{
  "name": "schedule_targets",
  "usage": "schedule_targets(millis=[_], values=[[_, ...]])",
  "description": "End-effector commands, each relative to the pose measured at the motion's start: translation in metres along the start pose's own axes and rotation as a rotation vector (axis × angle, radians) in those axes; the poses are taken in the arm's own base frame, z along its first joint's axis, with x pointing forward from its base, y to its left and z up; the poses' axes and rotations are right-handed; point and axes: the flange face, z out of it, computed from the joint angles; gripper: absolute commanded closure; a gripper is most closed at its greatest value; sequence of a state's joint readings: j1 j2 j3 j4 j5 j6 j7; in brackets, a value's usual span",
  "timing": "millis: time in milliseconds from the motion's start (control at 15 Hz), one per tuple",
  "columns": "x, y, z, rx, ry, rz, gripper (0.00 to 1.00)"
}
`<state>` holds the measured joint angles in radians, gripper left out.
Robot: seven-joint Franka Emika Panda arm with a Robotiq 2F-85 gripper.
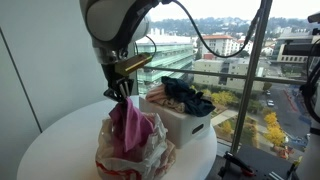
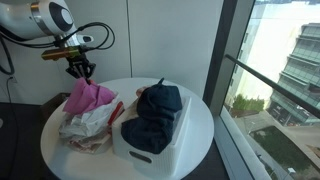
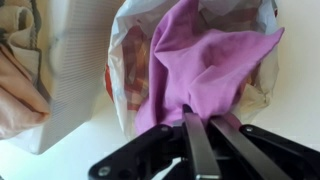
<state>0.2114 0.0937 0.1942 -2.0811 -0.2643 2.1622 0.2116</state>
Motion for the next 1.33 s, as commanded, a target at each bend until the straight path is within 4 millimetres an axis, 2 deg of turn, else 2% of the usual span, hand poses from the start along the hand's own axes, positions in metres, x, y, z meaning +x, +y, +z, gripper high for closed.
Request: schedule_targets(millis=[0, 200, 400, 733, 867, 1000, 1067, 1133, 1267], values=[[-0.02, 0.015, 0.022, 0.053, -0.099, -0.017, 0.98], [-0.023, 0.02, 0.051, 0.114, -0.211, -0.073, 0.98], [-0.017, 0.02, 0.088, 0.1, -0.354, -0.144, 0.98], [0.019, 0.025, 0.144, 0.058, -0.429, -0.239, 0.98], [0.034, 0.024, 0.152, 0.051, -0.402, -0.281, 0.98], [0.046, 0.025, 0.149, 0.054, -0.367, -0.302, 0.98], [0.045, 0.029, 0.145, 0.067, -0.386, -0.294, 0.68], [0.044, 0.032, 0.138, 0.081, -0.399, -0.301, 0.67], [0.034, 0.038, 0.116, 0.144, -0.427, -0.289, 0.53]])
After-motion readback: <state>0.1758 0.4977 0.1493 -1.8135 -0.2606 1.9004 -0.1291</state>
